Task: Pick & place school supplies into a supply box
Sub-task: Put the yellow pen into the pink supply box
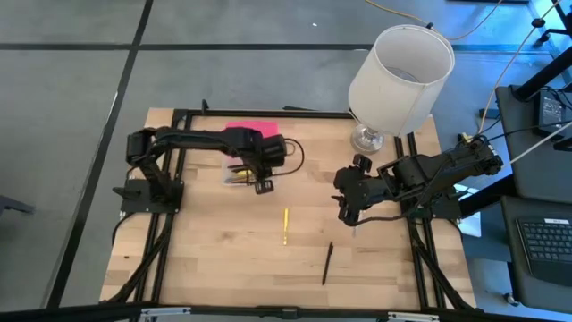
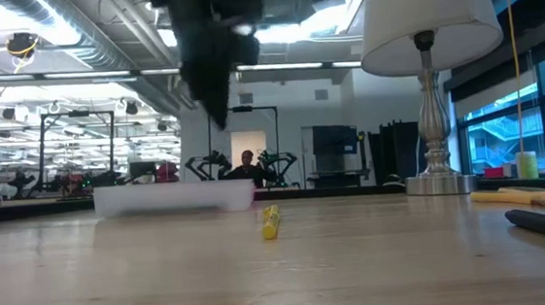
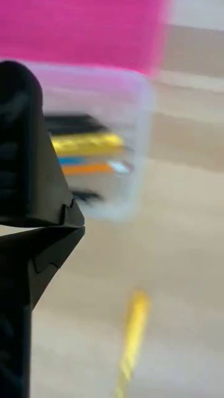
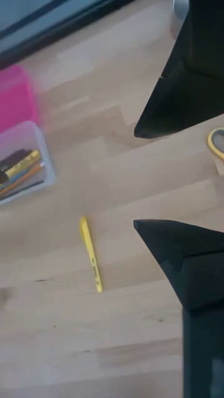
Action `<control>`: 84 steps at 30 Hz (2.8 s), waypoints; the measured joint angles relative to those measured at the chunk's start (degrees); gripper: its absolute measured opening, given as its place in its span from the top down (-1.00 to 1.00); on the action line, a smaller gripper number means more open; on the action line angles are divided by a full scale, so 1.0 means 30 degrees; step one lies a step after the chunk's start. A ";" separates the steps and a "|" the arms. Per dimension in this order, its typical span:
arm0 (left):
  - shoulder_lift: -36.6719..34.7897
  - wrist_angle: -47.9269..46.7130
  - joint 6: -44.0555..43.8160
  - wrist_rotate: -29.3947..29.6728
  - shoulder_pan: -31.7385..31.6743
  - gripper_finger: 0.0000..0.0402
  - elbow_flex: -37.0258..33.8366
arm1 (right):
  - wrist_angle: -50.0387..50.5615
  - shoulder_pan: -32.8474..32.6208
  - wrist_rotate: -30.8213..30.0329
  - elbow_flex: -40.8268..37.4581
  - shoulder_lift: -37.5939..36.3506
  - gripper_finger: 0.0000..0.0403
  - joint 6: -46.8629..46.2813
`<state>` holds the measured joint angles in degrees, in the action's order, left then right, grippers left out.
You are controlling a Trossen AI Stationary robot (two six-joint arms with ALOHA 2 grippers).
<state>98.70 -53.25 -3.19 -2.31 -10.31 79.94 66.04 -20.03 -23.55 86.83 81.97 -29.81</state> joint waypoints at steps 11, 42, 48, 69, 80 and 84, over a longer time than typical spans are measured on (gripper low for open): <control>0.0301 0.6454 -0.1703 -0.0781 0.3885 0.95 -0.0006 | -0.0035 -0.0566 0.0768 0.0000 0.0000 -0.14 0.0029; 0.3341 0.8501 -1.5555 0.0390 0.5072 0.43 -0.0013 | 0.0252 -0.1748 0.1385 0.0000 0.0007 -0.14 0.0614; 0.3341 0.8400 -1.6375 0.0344 0.4892 0.42 -0.0013 | 0.0257 -0.1763 0.1385 0.0000 0.0007 -0.14 0.0686; 0.3341 0.9353 -1.5484 0.0657 0.5734 -0.09 -0.0021 | 0.0473 -0.1763 0.1385 0.0000 0.0007 -0.14 0.1177; 0.3439 0.6947 -2.3326 0.5406 0.7138 -0.09 0.0288 | 0.0556 -0.1763 0.1385 0.0000 0.0007 -0.14 0.1183; 0.4591 0.4899 -2.4860 0.6084 0.7740 -0.09 0.1759 | 0.0541 -0.1761 0.1385 0.0000 0.0015 -0.14 0.1573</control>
<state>112.48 -38.55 -77.77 15.94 12.90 85.21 67.66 -25.31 -19.40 86.83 82.02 -25.09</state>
